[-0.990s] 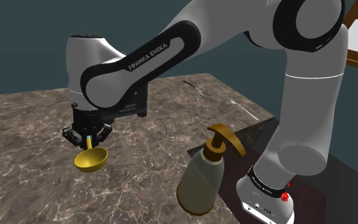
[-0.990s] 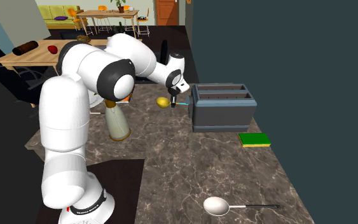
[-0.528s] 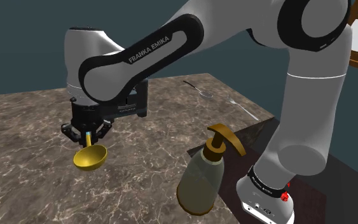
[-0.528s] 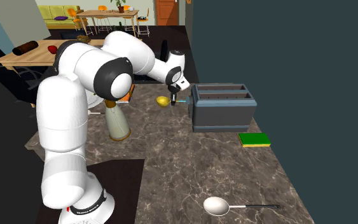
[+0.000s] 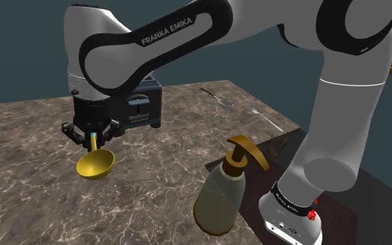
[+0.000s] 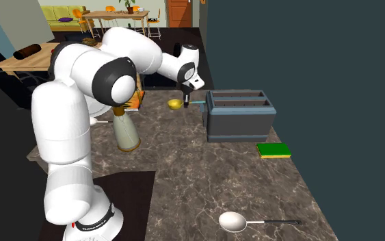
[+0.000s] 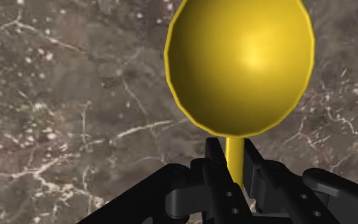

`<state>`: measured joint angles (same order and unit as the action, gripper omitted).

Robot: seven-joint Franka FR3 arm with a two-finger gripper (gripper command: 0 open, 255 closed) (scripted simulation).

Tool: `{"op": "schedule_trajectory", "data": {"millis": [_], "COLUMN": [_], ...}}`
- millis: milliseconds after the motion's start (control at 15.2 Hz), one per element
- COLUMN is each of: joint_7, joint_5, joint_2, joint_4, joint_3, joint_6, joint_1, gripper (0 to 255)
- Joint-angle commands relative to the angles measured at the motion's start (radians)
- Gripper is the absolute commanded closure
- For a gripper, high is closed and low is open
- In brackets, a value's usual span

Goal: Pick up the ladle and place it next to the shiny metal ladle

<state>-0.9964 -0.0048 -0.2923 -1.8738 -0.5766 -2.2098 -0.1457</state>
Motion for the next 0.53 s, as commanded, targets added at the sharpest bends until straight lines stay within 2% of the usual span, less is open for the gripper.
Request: {"op": "schedule_trajectory", "data": {"millis": [0,462], "joint_7": [0.002,0.006], "joint_5": [0.008,0.028], "joint_2": [0.015,0.05], "joint_4": [0.011,0.065], "joint_3": [-0.004,-0.011], "joint_6": [0.024,0.109], "joint_1": [0.003,0.01], "gripper": [255,255]}}
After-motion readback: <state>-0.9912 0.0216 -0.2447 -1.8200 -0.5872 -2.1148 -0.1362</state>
